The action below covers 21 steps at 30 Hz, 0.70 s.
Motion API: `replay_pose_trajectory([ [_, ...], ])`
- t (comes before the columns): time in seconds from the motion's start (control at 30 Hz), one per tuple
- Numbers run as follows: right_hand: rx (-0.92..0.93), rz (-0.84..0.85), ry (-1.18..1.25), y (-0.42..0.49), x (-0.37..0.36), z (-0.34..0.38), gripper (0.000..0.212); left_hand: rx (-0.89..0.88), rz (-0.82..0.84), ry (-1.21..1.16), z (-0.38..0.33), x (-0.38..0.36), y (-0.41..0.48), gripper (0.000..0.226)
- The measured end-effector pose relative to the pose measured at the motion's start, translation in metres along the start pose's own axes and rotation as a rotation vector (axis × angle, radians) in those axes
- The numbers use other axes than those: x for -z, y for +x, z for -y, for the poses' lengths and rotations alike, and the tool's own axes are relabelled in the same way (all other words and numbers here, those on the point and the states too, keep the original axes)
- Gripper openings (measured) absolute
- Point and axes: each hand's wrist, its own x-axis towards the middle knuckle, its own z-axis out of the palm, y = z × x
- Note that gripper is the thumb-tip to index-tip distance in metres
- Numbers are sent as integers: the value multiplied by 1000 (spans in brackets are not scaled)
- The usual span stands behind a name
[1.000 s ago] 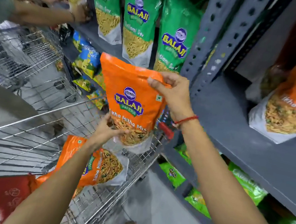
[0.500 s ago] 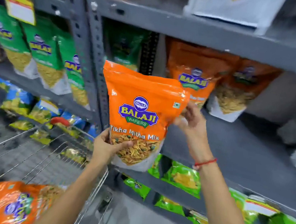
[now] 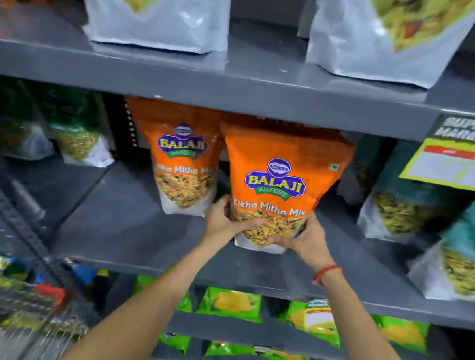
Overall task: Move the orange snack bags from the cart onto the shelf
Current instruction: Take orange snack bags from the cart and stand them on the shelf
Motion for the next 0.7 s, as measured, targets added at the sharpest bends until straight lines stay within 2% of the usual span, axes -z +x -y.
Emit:
replay_pose_trajectory([
  [0.03,-26,2,-11,7,6,-8,79,8,50,39,6,-6,6,77],
  [0.1,-76,12,-39,21,16,-21,79,6,106,116,19,-17,17,70],
  [0.2,-91,60,-90,49,30,-31,82,4,74,144,28,-32,34,61],
  [0.43,-134,90,-111,80,42,-33,83,-40,75,144,27,-51,61,62],
  [0.7,-153,-8,-30,67,33,-39,87,5,132,227,22,-43,60,67],
])
